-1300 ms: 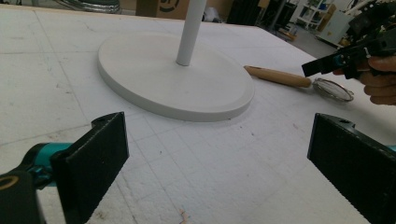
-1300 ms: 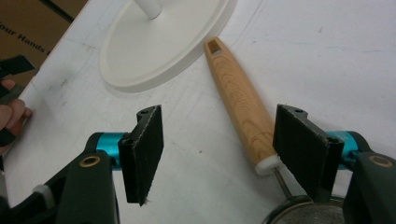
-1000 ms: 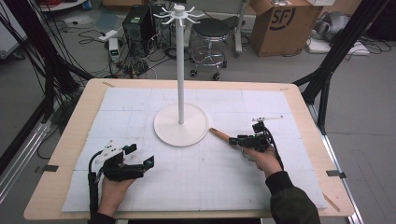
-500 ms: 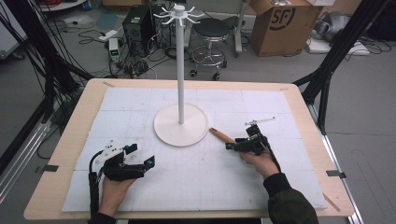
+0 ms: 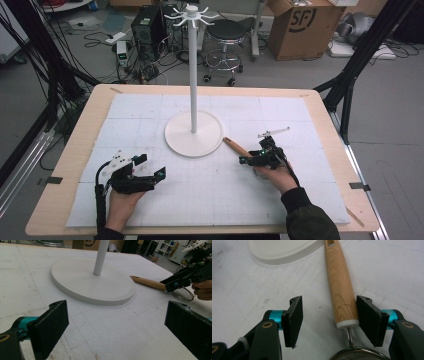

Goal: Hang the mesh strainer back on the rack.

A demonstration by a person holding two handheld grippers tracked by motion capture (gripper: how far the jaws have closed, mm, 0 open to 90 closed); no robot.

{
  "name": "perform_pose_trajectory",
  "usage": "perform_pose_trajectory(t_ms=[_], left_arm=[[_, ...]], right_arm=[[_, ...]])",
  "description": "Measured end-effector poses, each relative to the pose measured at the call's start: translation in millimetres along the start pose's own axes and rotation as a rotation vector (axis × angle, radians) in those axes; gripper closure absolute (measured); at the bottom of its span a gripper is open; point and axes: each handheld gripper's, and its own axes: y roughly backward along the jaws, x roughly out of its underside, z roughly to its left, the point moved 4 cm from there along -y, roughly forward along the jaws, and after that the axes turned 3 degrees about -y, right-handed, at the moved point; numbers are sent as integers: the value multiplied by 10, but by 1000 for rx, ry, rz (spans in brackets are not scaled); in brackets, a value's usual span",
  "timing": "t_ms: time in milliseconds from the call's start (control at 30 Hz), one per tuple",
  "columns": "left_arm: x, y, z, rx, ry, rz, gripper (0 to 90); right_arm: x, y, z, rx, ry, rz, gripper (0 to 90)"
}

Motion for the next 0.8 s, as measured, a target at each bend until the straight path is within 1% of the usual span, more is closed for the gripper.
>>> perform_pose_trajectory(t_ms=[33, 67, 133, 167, 233, 267, 367, 467, 567, 700, 800], left_arm=[[0, 0, 2, 0, 1, 0, 60], [0, -1, 3, 0, 1, 0, 60], [1, -1, 1, 0, 0, 0, 60], [0, -2, -1, 1, 0, -2, 60], [0, -2, 0, 0, -1, -2, 60], [1, -1, 1, 0, 1, 0, 59], [-1, 1, 4, -3, 3, -1, 60], [1, -2, 3, -1, 2, 0, 59], [2, -3, 3, -1, 3, 2, 60], [2, -5, 1, 0, 4, 1, 60], [3, -5, 2, -1, 4, 2, 60]], right_arm=[[4, -3, 14, 0, -3, 5, 406], [5, -12, 16, 4, 9, 5, 425], [12, -20, 34, 37, 41, 11, 454], [13, -27, 39, 51, 55, 10, 452], [14, -31, 55, 59, 51, 10, 437], [16, -32, 58, 57, 55, 13, 433], [20, -38, 72, 72, 69, 14, 437], [27, -45, 95, 106, 96, 18, 455], [36, -58, 130, 142, 140, 26, 465], [26, -74, 175, 208, 177, 55, 508], [16, -79, 187, 224, 186, 68, 515]])
